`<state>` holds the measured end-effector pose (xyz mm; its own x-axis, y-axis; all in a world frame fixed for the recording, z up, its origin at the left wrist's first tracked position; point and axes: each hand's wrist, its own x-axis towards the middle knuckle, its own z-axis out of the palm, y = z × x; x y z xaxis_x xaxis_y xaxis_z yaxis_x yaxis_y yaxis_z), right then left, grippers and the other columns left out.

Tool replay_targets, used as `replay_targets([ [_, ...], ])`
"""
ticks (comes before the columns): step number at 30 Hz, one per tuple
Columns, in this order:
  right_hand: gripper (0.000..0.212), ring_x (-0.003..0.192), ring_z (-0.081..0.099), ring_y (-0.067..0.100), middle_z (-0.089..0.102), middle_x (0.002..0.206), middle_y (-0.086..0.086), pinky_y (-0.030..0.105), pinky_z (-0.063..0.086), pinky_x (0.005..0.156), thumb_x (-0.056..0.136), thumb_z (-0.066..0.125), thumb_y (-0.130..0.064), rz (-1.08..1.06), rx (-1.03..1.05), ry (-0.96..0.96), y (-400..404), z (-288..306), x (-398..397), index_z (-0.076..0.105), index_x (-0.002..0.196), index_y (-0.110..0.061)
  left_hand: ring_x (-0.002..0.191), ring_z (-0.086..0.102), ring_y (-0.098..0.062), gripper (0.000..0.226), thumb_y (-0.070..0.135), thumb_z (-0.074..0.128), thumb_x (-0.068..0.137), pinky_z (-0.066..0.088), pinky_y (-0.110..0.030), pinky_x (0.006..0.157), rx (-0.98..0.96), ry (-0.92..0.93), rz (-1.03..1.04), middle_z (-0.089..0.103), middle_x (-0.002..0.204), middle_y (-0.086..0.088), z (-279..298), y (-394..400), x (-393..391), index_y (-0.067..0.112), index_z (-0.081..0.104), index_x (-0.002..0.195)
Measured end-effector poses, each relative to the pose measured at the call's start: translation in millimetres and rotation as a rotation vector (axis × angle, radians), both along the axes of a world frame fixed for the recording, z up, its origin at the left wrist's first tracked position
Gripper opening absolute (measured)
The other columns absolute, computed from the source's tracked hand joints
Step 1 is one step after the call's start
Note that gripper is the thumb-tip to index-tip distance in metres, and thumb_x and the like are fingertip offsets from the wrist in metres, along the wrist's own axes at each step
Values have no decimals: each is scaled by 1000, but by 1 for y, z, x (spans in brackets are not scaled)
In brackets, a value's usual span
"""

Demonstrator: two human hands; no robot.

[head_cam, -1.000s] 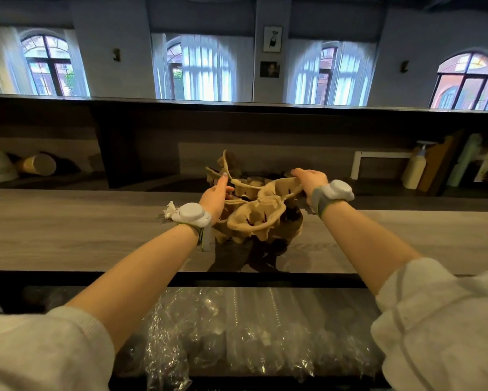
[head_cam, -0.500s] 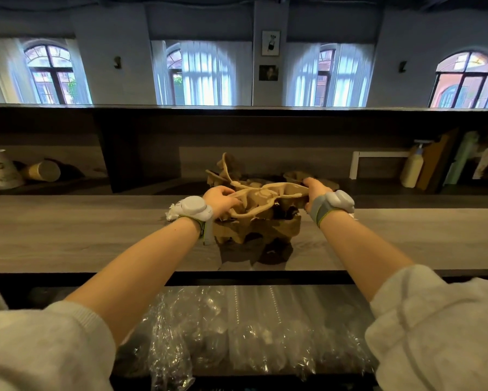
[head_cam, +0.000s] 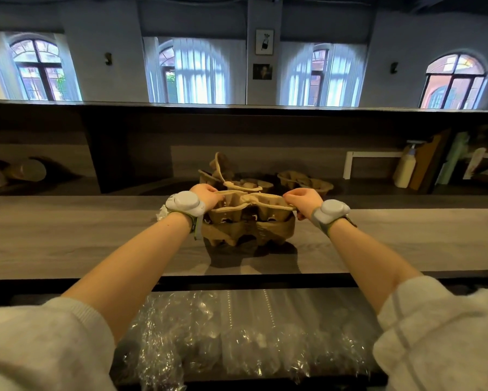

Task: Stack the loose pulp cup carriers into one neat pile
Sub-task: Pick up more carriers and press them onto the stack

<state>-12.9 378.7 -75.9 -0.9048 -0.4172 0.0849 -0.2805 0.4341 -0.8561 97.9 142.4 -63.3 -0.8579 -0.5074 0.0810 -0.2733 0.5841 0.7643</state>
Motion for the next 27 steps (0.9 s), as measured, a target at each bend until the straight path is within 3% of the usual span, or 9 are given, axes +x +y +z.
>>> replay_targets([
  [6,26,74,56,17,63,89,4,25,49,60,92,54,-23,25,14,67,-2,-12,-5,64,115,-17,91,60,-18,23,30,54,93,50,-31,75,-356,-46,-9,64,110,-4,-3,-1,0,19,62,112],
  [8,25,79,58,17,64,92,3,25,50,61,93,54,-26,36,12,84,-2,-17,-4,63,115,-19,107,56,-24,33,35,54,92,51,-36,87,-458,-69,-5,57,122,-6,-16,-3,-1,21,61,122],
  [10,22,87,60,19,64,95,0,26,50,64,94,54,-29,41,-16,62,-3,-25,-6,63,112,-21,115,54,-27,40,41,53,91,49,-42,97,-395,-76,-19,57,127,-5,-30,-6,-5,24,60,127],
  [14,27,108,60,26,64,100,3,32,53,77,93,56,-29,-51,-296,-216,-12,-38,-4,63,115,-15,106,62,-24,40,40,41,98,49,-35,91,-188,-78,-65,64,121,-3,-33,-7,-5,22,58,129],
  [17,30,100,58,20,65,89,-3,32,45,89,91,56,-36,-156,-444,-316,-19,-50,-3,66,112,-17,83,62,-22,45,46,35,99,48,-35,78,-217,-174,-56,66,88,-6,-21,-7,-11,15,68,95],
  [19,33,91,59,18,64,87,-6,20,44,80,94,53,-32,-167,-487,-234,-20,-53,0,64,118,-12,77,62,-23,59,56,30,97,47,-35,75,-225,-235,-7,65,78,-7,-8,-7,-16,13,66,78],
  [23,41,114,59,36,65,120,21,26,44,84,95,56,-30,-188,-508,-142,-21,-62,-1,62,118,2,96,66,-30,66,62,31,93,51,-41,92,-193,-279,20,69,105,-13,10,-12,-48,8,66,107],
  [25,39,108,63,32,68,114,16,23,46,82,95,55,-32,-179,-510,-155,-21,-62,-6,63,118,-1,102,64,-31,67,63,34,91,49,-43,98,-101,-294,40,67,110,-12,15,-5,-62,8,57,123],
  [27,29,84,62,12,68,91,-3,15,47,72,96,52,-33,-157,-482,-200,-17,-60,-9,66,110,-12,107,61,-31,72,64,35,90,46,-38,97,-12,-292,74,62,114,-13,15,1,-82,9,47,134],
])
